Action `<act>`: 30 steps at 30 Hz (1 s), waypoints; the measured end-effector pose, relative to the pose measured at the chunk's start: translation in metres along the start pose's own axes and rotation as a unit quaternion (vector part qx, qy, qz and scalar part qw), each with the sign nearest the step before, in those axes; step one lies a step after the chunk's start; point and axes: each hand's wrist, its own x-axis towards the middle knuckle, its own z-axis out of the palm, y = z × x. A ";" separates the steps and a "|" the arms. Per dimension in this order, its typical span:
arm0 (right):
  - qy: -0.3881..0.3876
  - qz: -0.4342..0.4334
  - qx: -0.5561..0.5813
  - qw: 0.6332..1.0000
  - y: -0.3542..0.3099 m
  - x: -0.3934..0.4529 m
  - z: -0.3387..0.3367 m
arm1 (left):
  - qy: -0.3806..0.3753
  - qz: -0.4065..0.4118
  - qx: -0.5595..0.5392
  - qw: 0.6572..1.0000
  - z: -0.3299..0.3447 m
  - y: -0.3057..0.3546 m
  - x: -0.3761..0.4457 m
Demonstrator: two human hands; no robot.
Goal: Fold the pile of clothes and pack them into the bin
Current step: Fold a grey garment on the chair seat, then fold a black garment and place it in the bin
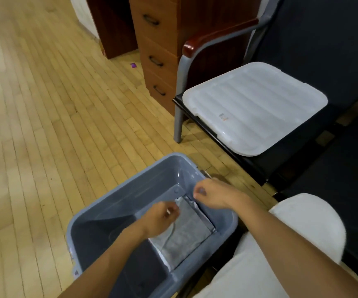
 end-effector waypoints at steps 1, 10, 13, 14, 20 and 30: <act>0.040 -0.025 0.041 0.998 0.000 -0.007 -0.008 | 0.028 0.011 -0.008 1.000 -0.010 0.016 0.007; 0.344 -0.070 0.216 0.911 0.106 -0.139 -0.084 | 0.058 0.229 -0.096 0.967 0.007 0.258 0.080; 0.415 -0.016 0.266 0.870 0.180 -0.203 -0.084 | -0.025 0.270 -0.076 0.959 0.065 0.336 0.094; 0.433 0.010 0.269 0.860 0.202 -0.223 -0.080 | -0.052 0.288 -0.052 0.955 0.087 0.357 0.098; 0.531 0.175 0.311 0.768 0.336 -0.340 -0.029 | -0.204 0.357 0.037 0.911 0.239 0.472 0.107; 0.434 0.537 0.298 0.659 0.458 -0.486 0.082 | -0.324 0.528 0.258 0.742 0.478 0.551 0.087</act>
